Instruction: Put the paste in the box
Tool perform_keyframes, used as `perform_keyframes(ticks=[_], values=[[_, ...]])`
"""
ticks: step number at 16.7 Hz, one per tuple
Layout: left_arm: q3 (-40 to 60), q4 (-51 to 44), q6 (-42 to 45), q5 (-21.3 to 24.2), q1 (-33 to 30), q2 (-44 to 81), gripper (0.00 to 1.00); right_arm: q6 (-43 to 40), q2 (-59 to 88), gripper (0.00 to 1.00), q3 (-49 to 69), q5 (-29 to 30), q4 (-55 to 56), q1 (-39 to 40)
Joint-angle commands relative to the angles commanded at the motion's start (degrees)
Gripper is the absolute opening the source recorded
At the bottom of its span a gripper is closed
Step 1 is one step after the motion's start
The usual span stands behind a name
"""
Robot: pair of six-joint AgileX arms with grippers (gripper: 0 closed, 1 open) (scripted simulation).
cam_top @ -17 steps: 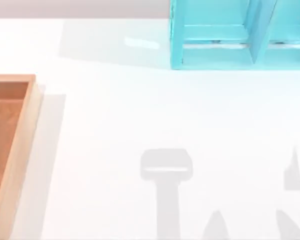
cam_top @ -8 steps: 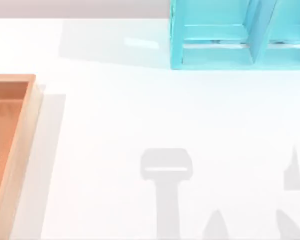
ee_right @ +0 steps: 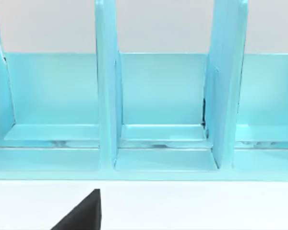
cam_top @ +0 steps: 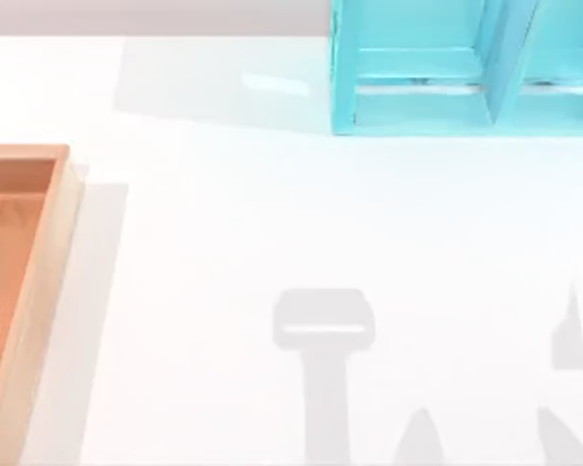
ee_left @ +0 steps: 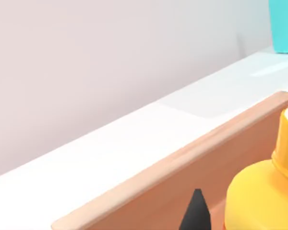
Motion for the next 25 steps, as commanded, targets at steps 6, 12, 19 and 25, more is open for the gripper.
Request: perform_keyframes(ticks=[6, 12, 19, 25], values=[[0.05, -15.82, 14.36, 2.63, -5.12, -6.37, 0.00, 0.00, 0.00, 1.00, 0.00, 0.00, 0.00, 0.00], [-1.36, -44.48, 36.88, 1.81, -10.37, -11.74, 0.00, 0.00, 0.00, 1.00, 0.00, 0.00, 0.00, 0.00], [-4.58, -69.90, 53.91, -3.30, -13.23, -11.43, 0.00, 0.00, 0.00, 1.00, 0.00, 0.00, 0.00, 0.00], [-4.73, -72.35, 55.04, -4.23, -13.21, -10.65, 0.00, 0.00, 0.00, 1.00, 0.00, 0.00, 0.00, 0.00]])
